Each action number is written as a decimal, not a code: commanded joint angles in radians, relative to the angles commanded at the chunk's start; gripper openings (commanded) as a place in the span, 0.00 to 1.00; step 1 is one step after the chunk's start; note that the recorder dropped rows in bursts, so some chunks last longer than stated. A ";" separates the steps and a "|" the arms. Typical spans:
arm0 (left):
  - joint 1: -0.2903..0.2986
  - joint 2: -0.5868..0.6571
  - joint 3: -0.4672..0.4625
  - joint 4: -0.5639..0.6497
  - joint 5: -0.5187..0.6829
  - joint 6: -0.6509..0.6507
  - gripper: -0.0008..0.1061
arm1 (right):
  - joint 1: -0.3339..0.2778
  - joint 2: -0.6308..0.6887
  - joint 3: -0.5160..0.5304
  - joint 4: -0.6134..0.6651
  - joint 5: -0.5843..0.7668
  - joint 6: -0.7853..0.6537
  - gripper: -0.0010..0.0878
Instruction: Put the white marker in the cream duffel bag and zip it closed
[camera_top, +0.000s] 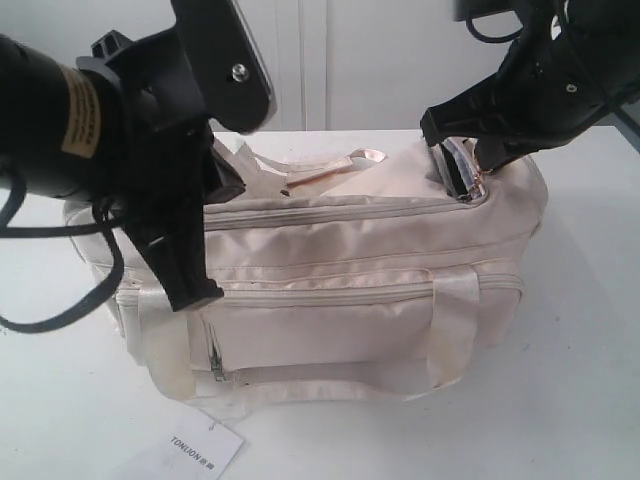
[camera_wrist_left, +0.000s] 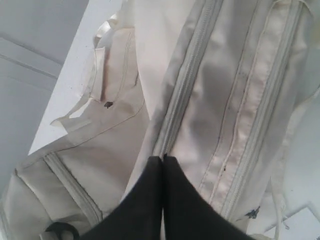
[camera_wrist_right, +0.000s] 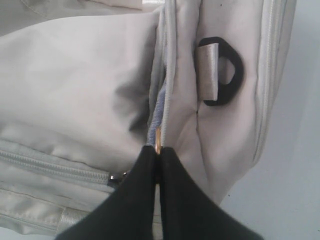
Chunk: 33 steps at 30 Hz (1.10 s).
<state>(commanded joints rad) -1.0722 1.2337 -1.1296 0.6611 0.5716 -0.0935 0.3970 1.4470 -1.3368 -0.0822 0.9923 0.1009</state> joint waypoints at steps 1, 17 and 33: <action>-0.031 0.002 0.000 0.072 0.018 -0.056 0.01 | 0.000 0.000 0.000 0.000 0.000 0.000 0.01; -0.290 0.258 0.000 0.507 0.064 -0.327 0.01 | 0.000 0.000 0.000 0.000 0.004 -0.002 0.01; -0.242 0.417 -0.001 0.685 -0.214 -0.385 0.45 | 0.000 0.000 0.000 0.000 0.004 -0.002 0.01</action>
<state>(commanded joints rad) -1.3146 1.6505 -1.1303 1.3461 0.3571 -0.4784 0.3970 1.4470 -1.3368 -0.0822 0.9965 0.0987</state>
